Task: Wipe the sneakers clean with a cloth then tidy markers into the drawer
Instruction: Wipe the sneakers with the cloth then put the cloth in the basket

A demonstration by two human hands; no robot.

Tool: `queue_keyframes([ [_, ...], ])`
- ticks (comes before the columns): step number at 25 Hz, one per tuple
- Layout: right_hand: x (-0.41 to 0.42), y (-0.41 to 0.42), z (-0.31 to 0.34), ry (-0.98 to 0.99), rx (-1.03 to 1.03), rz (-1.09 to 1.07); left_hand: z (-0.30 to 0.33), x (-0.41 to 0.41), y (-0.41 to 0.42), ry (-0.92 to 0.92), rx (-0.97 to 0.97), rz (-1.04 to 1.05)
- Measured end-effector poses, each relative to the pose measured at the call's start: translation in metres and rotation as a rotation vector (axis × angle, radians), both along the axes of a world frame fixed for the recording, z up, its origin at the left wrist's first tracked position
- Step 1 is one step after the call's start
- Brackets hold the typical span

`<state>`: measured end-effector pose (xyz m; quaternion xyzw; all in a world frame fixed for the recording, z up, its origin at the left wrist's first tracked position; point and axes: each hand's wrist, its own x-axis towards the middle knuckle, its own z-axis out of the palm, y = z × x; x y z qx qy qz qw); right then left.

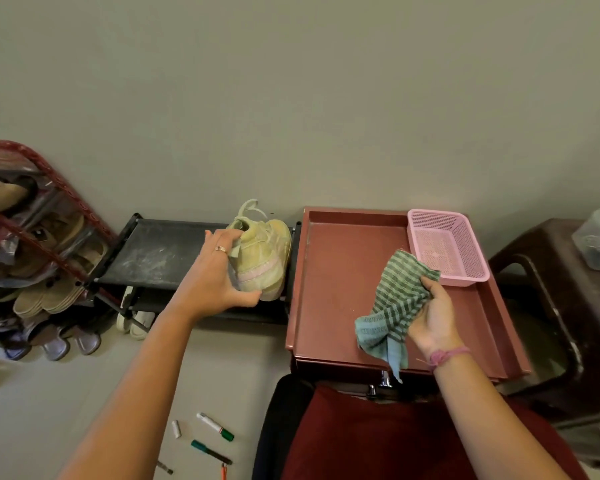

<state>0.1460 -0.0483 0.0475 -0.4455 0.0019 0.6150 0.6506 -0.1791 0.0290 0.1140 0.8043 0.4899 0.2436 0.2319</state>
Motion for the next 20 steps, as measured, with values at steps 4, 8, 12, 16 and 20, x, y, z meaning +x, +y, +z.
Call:
queue_keyframes([
  [4,0.011,-0.019,0.013,-0.008,0.02,-0.031,0.01,0.05,-0.035,-0.04,-0.07,-0.108],
  [8,0.02,-0.04,0.02,-0.061,0.025,-0.048,-0.005,0.091,-0.058,-0.074,-0.146,-0.207],
  [12,0.02,-0.064,0.019,-0.097,0.01,-0.022,-0.02,0.122,-0.077,-0.066,-0.194,-0.289],
  [16,0.02,-0.078,0.012,-0.181,0.03,-0.022,-0.032,0.138,-0.084,-0.027,-0.267,-0.321],
  [20,0.01,-0.082,0.019,-0.364,0.048,0.029,-0.038,0.147,-0.08,-0.027,-0.307,-0.325],
])
